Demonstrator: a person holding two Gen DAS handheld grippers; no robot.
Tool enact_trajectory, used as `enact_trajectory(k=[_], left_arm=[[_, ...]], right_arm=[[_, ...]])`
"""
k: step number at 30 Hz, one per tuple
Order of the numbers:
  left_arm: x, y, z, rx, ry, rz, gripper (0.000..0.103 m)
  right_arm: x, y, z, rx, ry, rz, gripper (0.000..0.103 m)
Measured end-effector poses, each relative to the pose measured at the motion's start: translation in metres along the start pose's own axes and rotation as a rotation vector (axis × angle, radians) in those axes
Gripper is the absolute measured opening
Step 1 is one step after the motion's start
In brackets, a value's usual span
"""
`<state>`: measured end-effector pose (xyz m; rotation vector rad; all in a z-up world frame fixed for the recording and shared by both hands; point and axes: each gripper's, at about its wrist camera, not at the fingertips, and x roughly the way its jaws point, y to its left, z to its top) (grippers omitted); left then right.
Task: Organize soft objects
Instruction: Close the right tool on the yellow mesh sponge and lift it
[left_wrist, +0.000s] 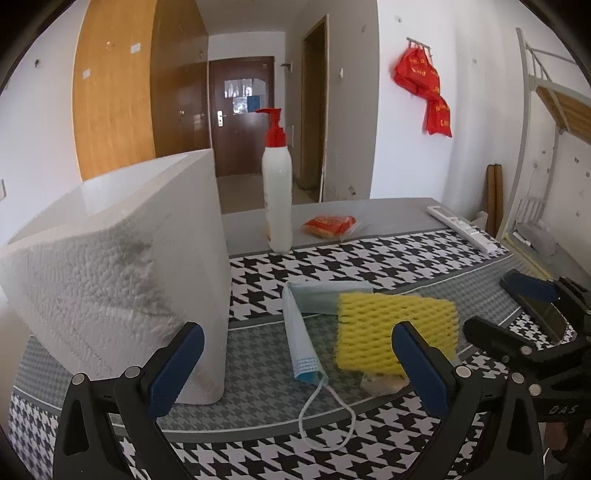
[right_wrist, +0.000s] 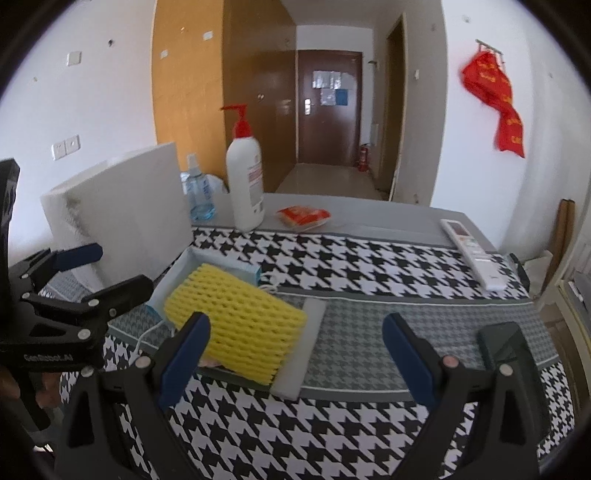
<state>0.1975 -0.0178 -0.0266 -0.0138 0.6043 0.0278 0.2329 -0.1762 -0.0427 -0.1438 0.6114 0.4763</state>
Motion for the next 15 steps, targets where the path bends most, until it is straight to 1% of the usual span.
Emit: enact_trajectory(k=[2,3,4,6,9,15], left_arm=[[-0.001,0.003,-0.002,-0.017,0.002,0.004,0.102],[-0.002,0.003,-0.004,-0.015,0.009,-0.004,0.102],[-0.002,0.003,-0.005,-0.009,0.014,-0.007,0.102],[-0.001,0.002,-0.007,-0.004,0.023,-0.007,0.102],[0.0,0.003,-0.009,-0.007,0.033,-0.01,0.102],[-0.001,0.0,-0.013,0.009,0.044,-0.016,0.102]], right_arm=[[0.007,0.001,0.0,-0.008,0.021,0.029,0.096],[0.01,0.001,0.0,-0.012,0.03,0.042,0.092],[0.014,0.0,0.0,-0.013,0.045,0.056,0.091],[0.02,0.0,0.0,-0.013,0.065,0.067,0.091],[0.026,-0.001,-0.001,-0.02,0.089,0.088,0.085],[0.034,-0.001,-0.001,-0.022,0.115,0.116,0.085]])
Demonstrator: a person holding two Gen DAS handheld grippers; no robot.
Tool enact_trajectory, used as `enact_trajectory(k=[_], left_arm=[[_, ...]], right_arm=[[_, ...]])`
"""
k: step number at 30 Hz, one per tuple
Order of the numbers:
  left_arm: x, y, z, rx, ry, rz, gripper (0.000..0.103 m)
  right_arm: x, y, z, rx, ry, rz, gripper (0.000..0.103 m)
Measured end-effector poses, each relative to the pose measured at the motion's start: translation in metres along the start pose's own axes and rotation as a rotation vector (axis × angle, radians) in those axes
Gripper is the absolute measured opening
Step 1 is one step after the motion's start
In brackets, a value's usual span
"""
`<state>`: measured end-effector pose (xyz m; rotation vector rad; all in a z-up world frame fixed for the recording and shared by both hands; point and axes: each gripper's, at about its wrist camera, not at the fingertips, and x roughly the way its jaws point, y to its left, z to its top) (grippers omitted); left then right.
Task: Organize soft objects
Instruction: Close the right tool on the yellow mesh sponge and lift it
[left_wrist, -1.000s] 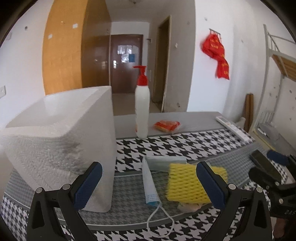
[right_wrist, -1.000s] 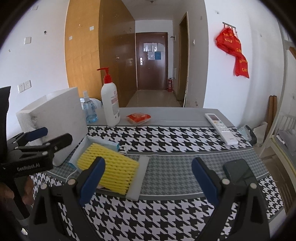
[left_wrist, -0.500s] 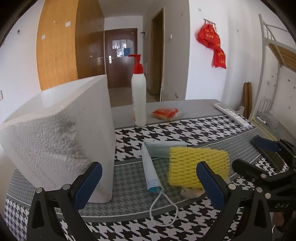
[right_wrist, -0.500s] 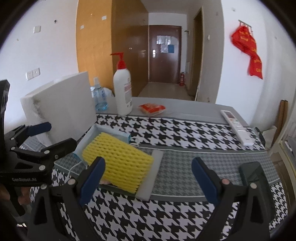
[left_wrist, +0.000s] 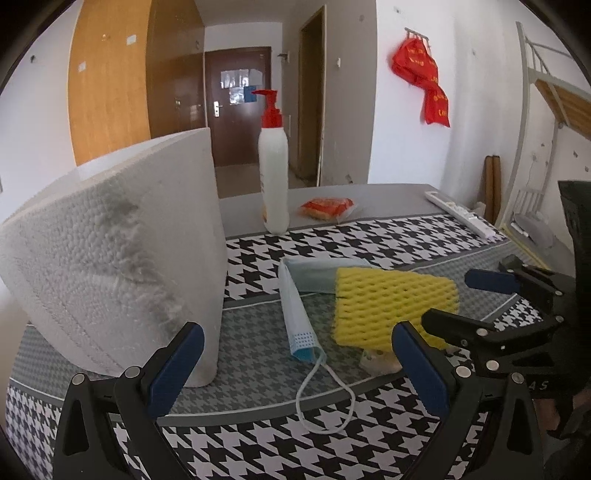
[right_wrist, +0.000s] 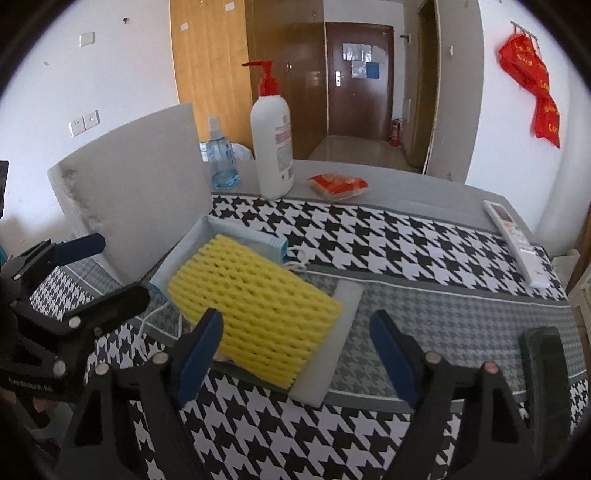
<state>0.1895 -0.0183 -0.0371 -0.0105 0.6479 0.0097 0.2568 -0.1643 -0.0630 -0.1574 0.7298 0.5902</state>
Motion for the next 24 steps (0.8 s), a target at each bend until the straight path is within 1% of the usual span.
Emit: enact_trajectory(k=[5,7,8,9,10,11,13,14,16,17,18,21,24], left_arm=[[0.002,0.0,0.0,-0.009,0.009,0.003,0.102],[0.003,-0.001,0.0,-0.007,0.01,0.006,0.102],[0.004,-0.001,0.0,-0.006,0.011,0.005,0.102],[0.004,-0.002,-0.001,-0.004,0.013,0.004,0.102],[0.005,-0.002,-0.001,-0.004,0.015,0.004,0.102],[0.005,-0.002,-0.001,-0.004,0.015,0.004,0.102],[0.004,-0.002,0.0,-0.007,0.011,0.002,0.102],[0.004,-0.002,0.0,-0.007,0.009,-0.001,0.102],[0.003,-0.003,0.0,-0.002,0.006,-0.001,0.102],[0.004,-0.004,0.0,0.001,0.006,0.0,0.102],[0.004,-0.004,0.0,0.003,0.008,0.001,0.102],[0.004,-0.004,0.001,-0.001,0.006,0.005,0.102],[0.005,-0.003,0.002,-0.006,0.005,0.009,0.102]], right_arm=[[0.005,0.0,0.0,-0.003,0.018,0.012,0.084],[0.008,0.0,0.001,-0.001,0.029,0.019,0.077],[0.01,0.0,0.0,0.002,0.034,0.021,0.076],[0.011,-0.001,0.0,0.005,0.039,0.025,0.07],[0.013,-0.002,0.0,0.009,0.045,0.03,0.062],[0.014,-0.003,0.0,0.015,0.051,0.033,0.058],[0.016,-0.006,-0.001,0.028,0.059,0.033,0.043],[0.017,-0.007,-0.001,0.034,0.067,0.034,0.04],[0.017,-0.008,-0.003,0.037,0.073,0.033,0.026],[0.017,-0.008,-0.004,0.037,0.075,0.032,0.022],[0.016,-0.009,-0.004,0.04,0.076,0.034,0.012],[0.012,-0.01,-0.006,0.041,0.066,0.038,0.008],[0.002,-0.01,-0.008,0.044,0.049,0.045,0.007]])
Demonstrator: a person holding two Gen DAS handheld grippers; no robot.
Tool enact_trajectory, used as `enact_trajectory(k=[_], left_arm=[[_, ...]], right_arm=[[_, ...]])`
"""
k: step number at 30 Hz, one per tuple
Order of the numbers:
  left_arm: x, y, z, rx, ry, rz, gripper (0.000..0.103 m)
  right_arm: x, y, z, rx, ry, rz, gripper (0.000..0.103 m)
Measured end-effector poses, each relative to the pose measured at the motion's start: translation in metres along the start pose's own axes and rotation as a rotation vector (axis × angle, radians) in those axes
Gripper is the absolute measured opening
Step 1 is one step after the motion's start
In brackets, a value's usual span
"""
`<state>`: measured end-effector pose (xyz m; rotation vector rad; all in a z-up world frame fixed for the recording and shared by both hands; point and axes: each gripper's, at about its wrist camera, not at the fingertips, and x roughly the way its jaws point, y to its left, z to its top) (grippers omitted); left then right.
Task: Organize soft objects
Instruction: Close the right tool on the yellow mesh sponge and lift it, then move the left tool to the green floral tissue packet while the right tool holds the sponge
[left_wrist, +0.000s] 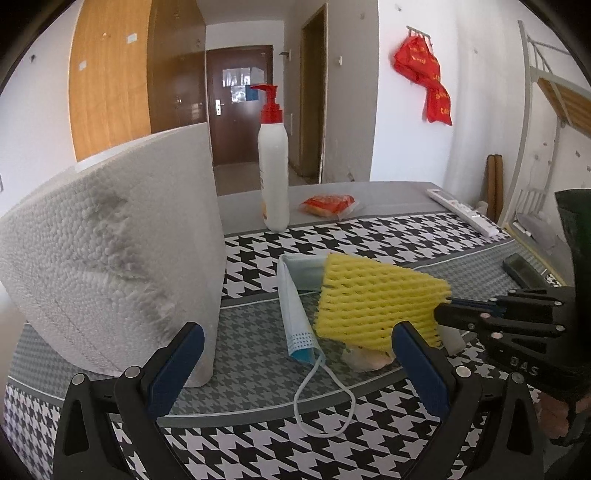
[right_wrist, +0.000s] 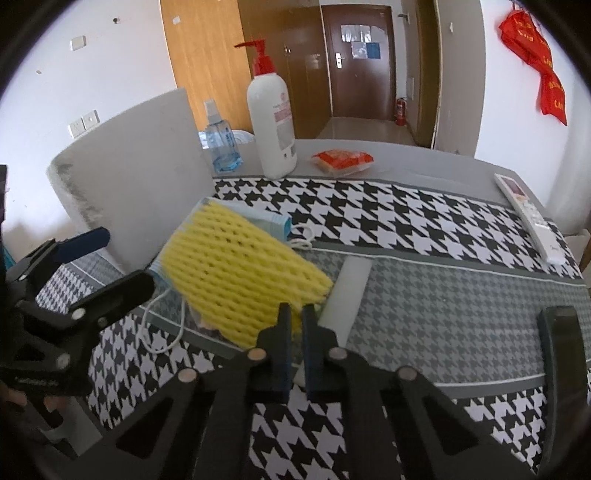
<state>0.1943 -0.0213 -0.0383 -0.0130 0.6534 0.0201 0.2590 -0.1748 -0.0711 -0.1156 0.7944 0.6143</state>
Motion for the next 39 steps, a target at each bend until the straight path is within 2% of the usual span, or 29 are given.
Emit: enact_trajectory(k=[20,24,32,35,37,39], left_arm=[[0.003,-0.01,0.004,0.01,-0.018,0.006,0.102],[0.005,-0.016,0.006,0.041,-0.02,-0.011,0.102],[0.011,-0.022,0.009,0.059,-0.012,-0.008,0.102],[0.01,-0.028,0.009,0.088,-0.018,-0.022,0.102],[0.008,-0.033,0.009,0.105,-0.029,-0.036,0.102],[0.005,-0.039,0.008,0.127,-0.041,-0.067,0.102]], right_arm=[[-0.064,-0.026,-0.032,0.094,-0.071,-0.117,0.006],[-0.068,-0.03,-0.033,0.101,-0.076,-0.143,0.006],[-0.059,-0.039,-0.044,0.108,-0.03,-0.179,0.007],[-0.055,-0.042,-0.048,0.112,-0.01,-0.204,0.018],[-0.055,-0.043,-0.05,0.106,-0.011,-0.212,0.034],[-0.056,-0.041,-0.051,0.093,-0.018,-0.215,0.041]])
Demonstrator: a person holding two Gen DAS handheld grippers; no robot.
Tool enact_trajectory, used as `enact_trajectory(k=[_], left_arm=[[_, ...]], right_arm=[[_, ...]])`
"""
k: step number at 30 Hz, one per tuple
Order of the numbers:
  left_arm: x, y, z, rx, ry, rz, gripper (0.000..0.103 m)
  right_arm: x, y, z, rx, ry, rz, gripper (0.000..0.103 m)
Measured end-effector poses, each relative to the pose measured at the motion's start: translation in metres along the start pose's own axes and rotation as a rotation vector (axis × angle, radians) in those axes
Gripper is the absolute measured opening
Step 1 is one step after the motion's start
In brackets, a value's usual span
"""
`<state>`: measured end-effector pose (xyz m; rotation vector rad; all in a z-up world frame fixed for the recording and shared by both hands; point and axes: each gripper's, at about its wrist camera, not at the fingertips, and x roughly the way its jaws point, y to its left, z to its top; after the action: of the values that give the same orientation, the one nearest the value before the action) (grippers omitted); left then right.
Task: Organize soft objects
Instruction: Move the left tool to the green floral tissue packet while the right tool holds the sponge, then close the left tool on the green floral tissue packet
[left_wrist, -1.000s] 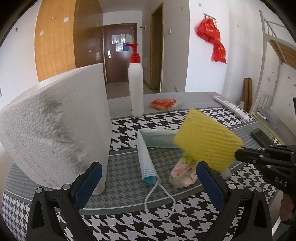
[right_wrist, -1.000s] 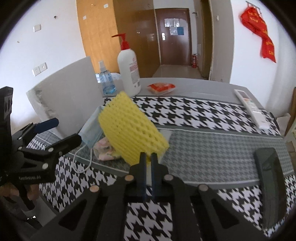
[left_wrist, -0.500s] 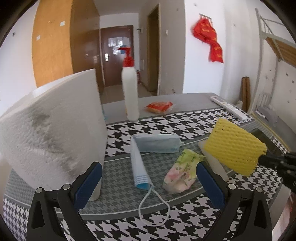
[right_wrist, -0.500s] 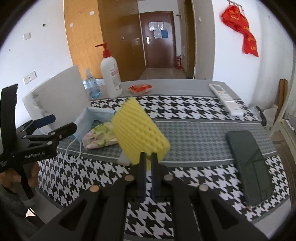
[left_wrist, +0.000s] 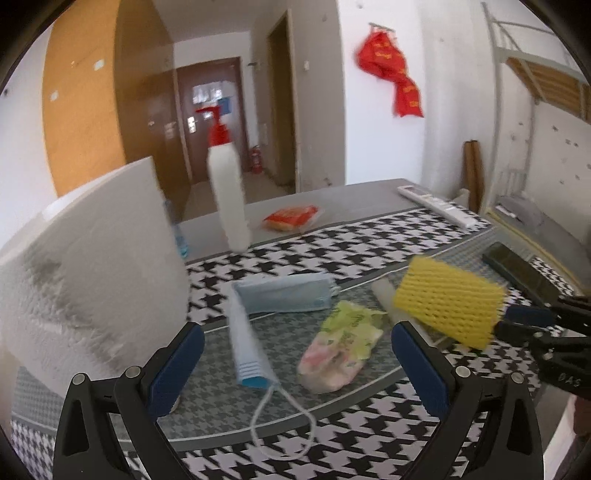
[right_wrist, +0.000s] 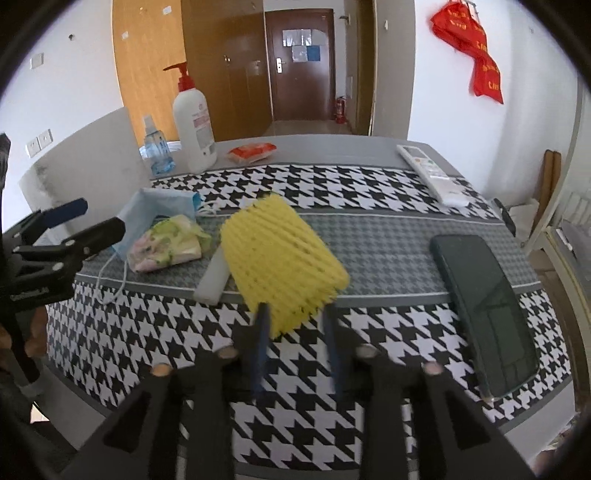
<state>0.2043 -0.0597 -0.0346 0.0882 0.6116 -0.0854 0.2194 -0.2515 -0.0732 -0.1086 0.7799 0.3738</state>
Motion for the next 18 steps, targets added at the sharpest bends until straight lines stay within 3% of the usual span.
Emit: enact_trajectory(k=[3,14,18], left_arm=[[0.0,-0.009,0.001,0.032,-0.001,-0.015,0.101],[0.027,-0.022,0.002,0.063,0.103,-0.079,0.079],[0.038,-0.025,0.001,0.075,0.138,-0.079,0.076]], right_arm=[[-0.003,-0.001,-0.002,-0.003,-0.007,-0.004,0.044],[-0.004,-0.012,-0.002,0.03,-0.022,0.006,0.044],[0.001,-0.011,0.002,0.017,-0.012,0.015,0.044]])
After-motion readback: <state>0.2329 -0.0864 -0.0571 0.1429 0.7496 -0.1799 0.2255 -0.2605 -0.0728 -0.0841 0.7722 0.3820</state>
